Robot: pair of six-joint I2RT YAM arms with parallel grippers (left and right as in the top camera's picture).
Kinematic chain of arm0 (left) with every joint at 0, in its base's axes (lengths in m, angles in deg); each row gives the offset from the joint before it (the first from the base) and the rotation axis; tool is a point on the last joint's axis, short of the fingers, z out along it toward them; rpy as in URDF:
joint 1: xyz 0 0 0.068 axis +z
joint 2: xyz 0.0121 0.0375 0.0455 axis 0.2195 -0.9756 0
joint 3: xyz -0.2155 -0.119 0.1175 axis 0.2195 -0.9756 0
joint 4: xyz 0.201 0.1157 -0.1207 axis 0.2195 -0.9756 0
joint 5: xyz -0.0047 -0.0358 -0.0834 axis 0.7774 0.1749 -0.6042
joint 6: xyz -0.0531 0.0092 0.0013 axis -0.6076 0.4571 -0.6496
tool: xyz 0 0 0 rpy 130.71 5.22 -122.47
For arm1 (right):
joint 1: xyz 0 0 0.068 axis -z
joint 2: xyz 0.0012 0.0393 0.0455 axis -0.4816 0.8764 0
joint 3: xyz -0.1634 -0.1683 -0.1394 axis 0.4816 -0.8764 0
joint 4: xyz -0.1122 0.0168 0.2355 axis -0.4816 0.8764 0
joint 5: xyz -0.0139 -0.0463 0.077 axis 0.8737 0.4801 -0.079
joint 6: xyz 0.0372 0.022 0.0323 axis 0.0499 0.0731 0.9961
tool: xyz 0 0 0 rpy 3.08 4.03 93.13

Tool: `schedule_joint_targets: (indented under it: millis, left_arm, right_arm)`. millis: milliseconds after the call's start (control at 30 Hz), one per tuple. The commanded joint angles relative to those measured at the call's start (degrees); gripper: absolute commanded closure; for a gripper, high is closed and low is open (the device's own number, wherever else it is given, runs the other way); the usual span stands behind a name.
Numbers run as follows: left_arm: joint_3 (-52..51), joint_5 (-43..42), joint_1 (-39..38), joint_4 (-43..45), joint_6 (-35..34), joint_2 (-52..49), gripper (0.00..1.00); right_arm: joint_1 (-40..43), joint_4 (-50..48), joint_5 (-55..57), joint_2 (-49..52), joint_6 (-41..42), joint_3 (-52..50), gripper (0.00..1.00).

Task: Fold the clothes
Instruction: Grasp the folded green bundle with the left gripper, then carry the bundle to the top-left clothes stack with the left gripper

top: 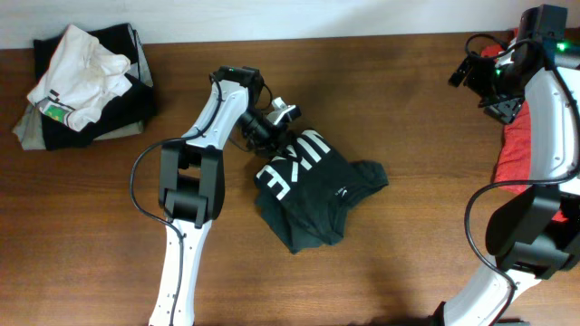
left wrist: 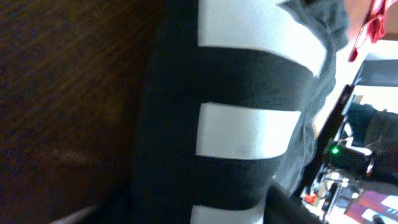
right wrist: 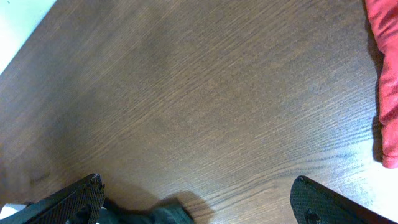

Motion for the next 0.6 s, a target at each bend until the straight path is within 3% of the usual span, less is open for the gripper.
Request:
schedule_joint_targets:
  millis: [0, 133, 367, 467, 567]
  left_arm:
    - [-0.5, 1.8, 0.0, 1.4, -0.4, -2.1, 0.97]
    - [0.7, 15.3, 1.7, 4.8, -10.2, -2.1, 0.99]
    - [16.8, 31.5, 10.6, 2.2, -10.0, -2.1, 0.99]
    - [19.6, 38.5, 14.1, 6.9, -9.9, -2.1, 0.99]
    - [19.7, 38.7, 16.2, 11.5, -4.9, -2.1, 0.99]
  right_arm:
    - [0.2, -0.1, 0.6, -0.7, -0.4, 0.7, 0.01]
    - [0.2, 0.0, 0.6, -0.7, -0.4, 0.7, 0.01]
    - [0.2, 0.0, 0.6, -0.7, -0.4, 0.7, 0.02]
    - [0.2, 0.0, 0.6, -0.7, -0.4, 0.7, 0.01]
    - [0.2, -0.1, 0.6, -0.7, -0.4, 0.7, 0.01]
